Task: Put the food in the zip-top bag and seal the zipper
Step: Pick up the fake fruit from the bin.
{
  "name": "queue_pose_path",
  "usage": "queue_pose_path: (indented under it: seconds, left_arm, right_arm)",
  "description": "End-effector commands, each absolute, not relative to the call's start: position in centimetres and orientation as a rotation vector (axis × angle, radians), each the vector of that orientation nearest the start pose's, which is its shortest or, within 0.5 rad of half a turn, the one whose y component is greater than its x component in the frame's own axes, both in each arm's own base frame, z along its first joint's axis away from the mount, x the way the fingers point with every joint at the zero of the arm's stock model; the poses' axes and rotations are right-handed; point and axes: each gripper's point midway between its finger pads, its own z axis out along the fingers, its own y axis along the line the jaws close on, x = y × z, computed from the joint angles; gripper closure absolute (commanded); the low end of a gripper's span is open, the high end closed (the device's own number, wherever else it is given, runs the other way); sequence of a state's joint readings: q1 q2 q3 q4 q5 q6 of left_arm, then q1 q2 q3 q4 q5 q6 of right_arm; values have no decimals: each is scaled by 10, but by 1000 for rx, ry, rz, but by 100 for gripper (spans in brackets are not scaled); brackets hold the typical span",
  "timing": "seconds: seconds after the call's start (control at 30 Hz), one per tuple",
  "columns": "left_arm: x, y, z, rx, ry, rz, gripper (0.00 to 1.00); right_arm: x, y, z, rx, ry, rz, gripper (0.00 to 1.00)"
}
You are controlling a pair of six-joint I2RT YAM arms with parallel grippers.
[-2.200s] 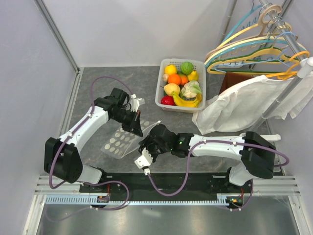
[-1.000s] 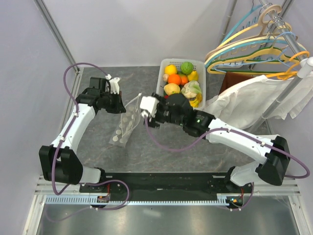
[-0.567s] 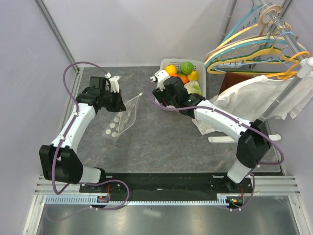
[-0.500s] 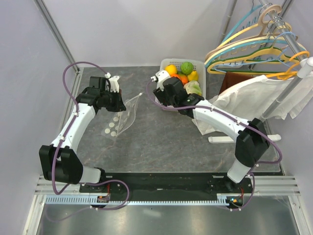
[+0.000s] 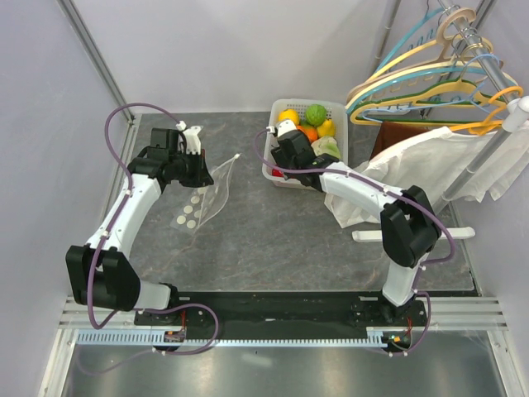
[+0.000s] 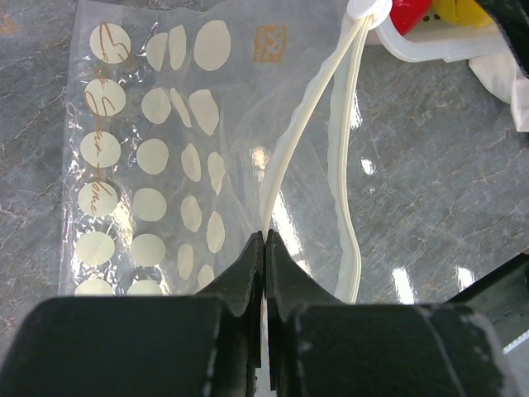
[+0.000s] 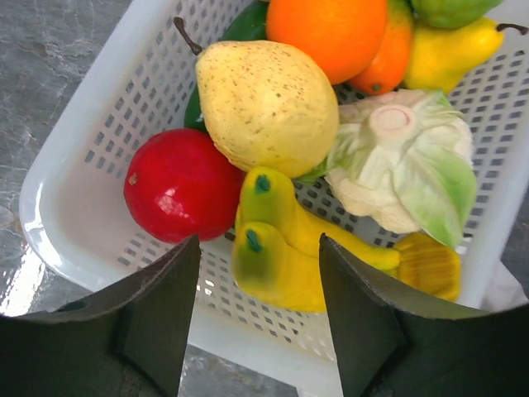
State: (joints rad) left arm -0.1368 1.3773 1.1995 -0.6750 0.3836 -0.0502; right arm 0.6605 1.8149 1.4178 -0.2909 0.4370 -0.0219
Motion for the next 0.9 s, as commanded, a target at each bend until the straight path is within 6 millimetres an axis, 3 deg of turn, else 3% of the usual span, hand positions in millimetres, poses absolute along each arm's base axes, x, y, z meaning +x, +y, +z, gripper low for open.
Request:
queue_pose_path:
  seconds: [0.0, 0.23, 0.3, 0.43, 0.57, 0.87]
  left_arm:
    - [346, -117, 206, 257, 2319, -561, 98]
    - [346, -118, 203, 254, 2328, -573, 98]
    - [346, -118, 203, 257, 2327, -574, 98]
    - [346, -118, 202, 258, 2328, -574, 98]
    - [346, -118, 202, 258, 2330, -574, 98]
    - [345, -120, 200, 248, 2338, -587, 98]
  right_arm:
    - [445, 250, 161, -479, 2103, -78, 35]
    - [453, 245, 148, -447, 2118, -119, 39]
    - [455, 242, 147, -440, 2119, -123, 46]
    - [457, 238, 155, -455, 2100, -153, 68]
    - [456, 234, 178, -440, 2059, -159, 99]
    - [458, 227, 235, -378, 1958, -167, 100]
